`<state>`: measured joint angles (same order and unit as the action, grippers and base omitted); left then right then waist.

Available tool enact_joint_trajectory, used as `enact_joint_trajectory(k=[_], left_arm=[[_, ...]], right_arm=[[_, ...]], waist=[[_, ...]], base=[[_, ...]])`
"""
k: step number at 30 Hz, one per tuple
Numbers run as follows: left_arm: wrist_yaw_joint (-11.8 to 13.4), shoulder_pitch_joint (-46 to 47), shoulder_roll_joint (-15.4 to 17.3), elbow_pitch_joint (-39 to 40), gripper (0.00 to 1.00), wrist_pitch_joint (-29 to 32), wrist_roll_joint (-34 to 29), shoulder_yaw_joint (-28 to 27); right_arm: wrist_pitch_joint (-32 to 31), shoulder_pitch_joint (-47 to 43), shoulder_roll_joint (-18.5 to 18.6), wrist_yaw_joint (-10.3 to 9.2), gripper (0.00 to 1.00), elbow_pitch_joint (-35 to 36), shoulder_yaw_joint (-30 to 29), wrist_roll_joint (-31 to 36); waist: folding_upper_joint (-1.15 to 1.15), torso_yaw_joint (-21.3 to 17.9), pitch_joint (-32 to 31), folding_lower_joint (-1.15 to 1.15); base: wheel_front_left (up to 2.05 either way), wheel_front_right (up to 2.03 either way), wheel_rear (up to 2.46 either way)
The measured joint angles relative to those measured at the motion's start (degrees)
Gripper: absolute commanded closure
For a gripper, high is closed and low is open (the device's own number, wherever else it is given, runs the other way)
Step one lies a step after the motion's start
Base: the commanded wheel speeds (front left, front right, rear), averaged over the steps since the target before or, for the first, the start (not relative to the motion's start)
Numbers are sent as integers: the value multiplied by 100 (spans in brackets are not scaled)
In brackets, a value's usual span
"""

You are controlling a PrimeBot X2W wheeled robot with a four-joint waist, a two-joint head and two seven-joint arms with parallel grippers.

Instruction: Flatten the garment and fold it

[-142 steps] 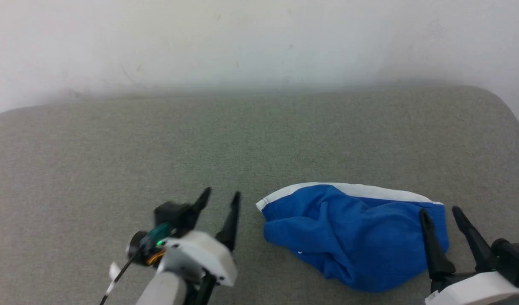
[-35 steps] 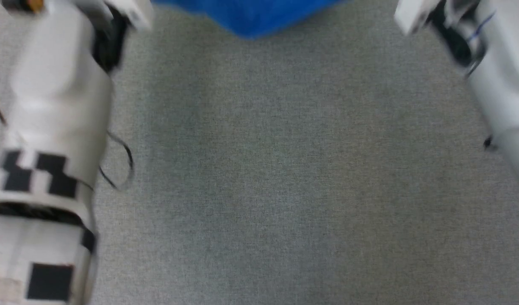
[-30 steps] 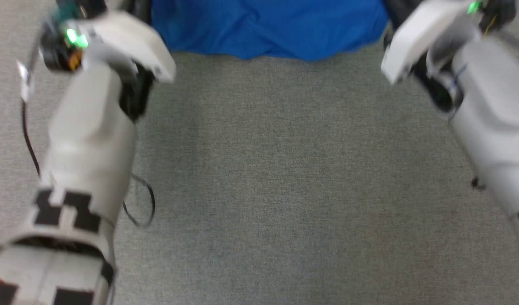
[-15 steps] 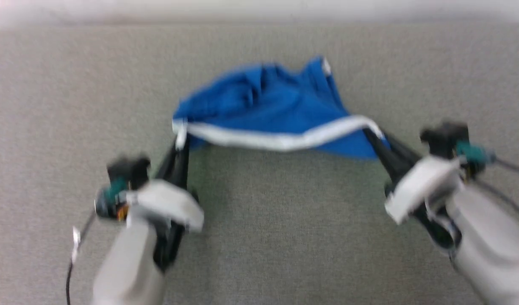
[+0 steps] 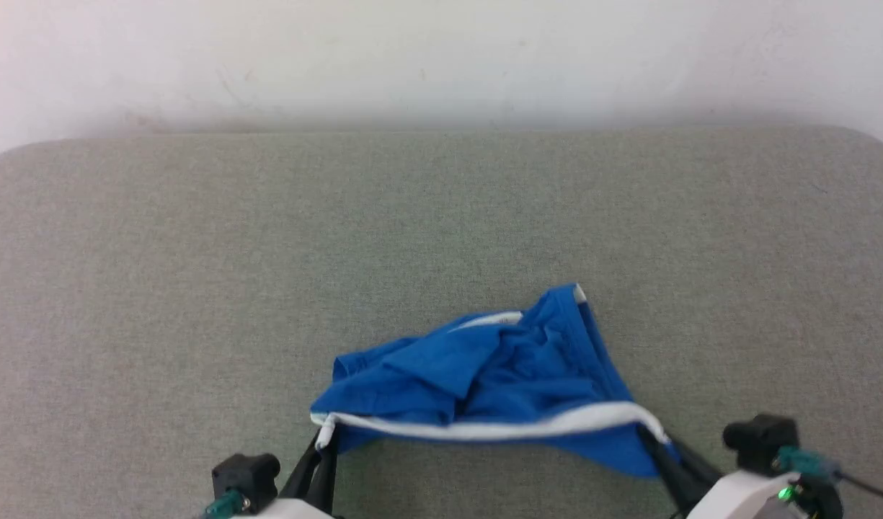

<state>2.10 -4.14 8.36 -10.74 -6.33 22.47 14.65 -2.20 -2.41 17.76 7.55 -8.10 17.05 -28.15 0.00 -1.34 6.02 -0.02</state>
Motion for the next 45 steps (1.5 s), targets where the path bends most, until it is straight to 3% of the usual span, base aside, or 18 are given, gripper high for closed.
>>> enact_joint_trajectory(k=[2,5,6,7,8,9,10,18,26,30,33,40,45], left_arm=[[53,-136,-54,23,100,23,20,10],[63,-155,-129,-40,100,8,30,75],[63,-155,-157,-88,100,9,80,90],[60,-155,-178,-145,100,10,126,109],[52,-156,-200,-186,82,15,162,125],[49,-156,-229,-212,23,27,214,130],[48,-157,-242,-223,0,26,248,131],[169,-334,-158,347,0,-32,214,92],[453,-561,281,1500,0,138,82,-178],[449,-560,477,1717,0,414,75,-204],[277,-524,584,1719,0,884,213,-111],[-452,226,954,1427,0,2327,367,554],[-698,712,1124,815,0,2997,531,836]], right_arm=[[-260,-327,-231,-1,100,214,-145,259],[-466,-553,-510,-1,33,408,-229,530],[-483,-596,-590,-1,2,470,-241,560],[-488,-628,-659,-1,0,532,-255,586],[-491,-644,-702,-1,0,593,-250,625],[-481,-658,-744,-1,0,668,-252,632],[-482,-676,-786,-1,0,744,-245,587],[-118,-992,-925,-1,0,1396,-494,686],[-182,-1320,-1178,-2,0,2076,-1017,1083],[-305,-1356,-1240,-1,0,2292,-1169,1188],[-388,-1389,-1267,-2,0,2390,-1238,1214],[-537,-1440,-1319,-2,0,2471,-1291,1214],[-633,-1404,-1287,-2,0,2480,-1112,1206]], waist=[[0,2,-39,0],[0,11,-77,2],[0,16,-92,2],[0,19,-108,1],[0,22,-124,2],[0,25,-142,2],[0,28,-161,2],[0,63,-412,2],[0,132,-680,1],[0,126,-735,1],[0,118,-716,2],[-1,121,-625,2],[-1,7,-551,2]], base=[[0,0,0],[0,0,0],[0,0,0],[0,0,0],[0,0,0],[0,0,0],[0,0,0],[0,0,0],[0,0,0],[0,0,0],[0,0,0],[0,0,0],[0,0,0]])
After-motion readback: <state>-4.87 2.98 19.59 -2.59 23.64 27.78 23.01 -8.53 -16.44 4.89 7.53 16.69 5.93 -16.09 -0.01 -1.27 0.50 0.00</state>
